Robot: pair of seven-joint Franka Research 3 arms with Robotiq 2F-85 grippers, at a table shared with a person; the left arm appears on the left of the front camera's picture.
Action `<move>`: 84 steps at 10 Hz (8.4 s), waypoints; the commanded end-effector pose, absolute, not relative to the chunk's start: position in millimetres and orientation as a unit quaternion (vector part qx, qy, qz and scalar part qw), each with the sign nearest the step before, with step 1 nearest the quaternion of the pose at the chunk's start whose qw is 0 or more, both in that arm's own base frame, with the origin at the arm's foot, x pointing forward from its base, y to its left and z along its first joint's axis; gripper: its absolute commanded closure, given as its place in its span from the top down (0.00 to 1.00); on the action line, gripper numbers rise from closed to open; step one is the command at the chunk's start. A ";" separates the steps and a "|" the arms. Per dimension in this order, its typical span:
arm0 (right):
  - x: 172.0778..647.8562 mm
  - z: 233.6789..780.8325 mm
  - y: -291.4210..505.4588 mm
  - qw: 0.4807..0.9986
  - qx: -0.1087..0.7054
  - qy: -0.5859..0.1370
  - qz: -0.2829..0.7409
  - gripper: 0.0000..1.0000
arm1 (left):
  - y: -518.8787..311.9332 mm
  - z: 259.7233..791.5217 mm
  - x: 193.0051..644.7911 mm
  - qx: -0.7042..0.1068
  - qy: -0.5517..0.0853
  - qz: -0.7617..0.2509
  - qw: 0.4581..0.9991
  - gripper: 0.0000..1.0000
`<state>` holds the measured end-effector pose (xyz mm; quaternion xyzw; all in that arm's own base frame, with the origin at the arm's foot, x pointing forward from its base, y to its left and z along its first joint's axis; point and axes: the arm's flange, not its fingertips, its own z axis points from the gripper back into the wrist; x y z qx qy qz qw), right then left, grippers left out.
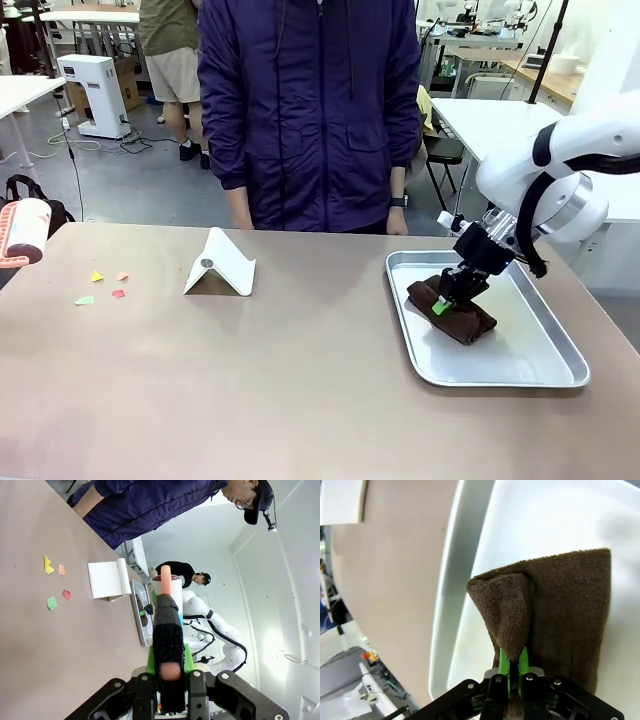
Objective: Clean the surface of the table.
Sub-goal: If a person points to the right, clean the right side of the table with your right hand, and if they point to the left, clean the left side with your left hand, then clean the area not pointed to by the person.
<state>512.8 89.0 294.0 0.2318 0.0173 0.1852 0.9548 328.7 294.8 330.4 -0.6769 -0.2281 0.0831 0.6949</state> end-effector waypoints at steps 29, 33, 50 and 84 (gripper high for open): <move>412.3 396.5 -79.3 0.791 0.605 -0.033 -0.085 0.07 | 293.0 333.4 324.5 -0.676 -0.230 0.080 0.696 0.00; 412.3 396.5 -79.3 0.791 0.605 -0.033 -0.085 0.07 | 293.0 333.4 324.5 -0.676 -0.230 0.080 0.696 0.00; 412.3 396.5 -79.3 0.791 0.605 -0.033 -0.085 0.07 | 269.0 302.6 359.8 -0.511 -0.179 0.224 0.810 0.22; 412.3 396.5 -79.3 0.791 0.605 -0.033 -0.085 0.07 | 262.5 381.7 259.1 -0.692 -0.153 -0.023 0.706 0.22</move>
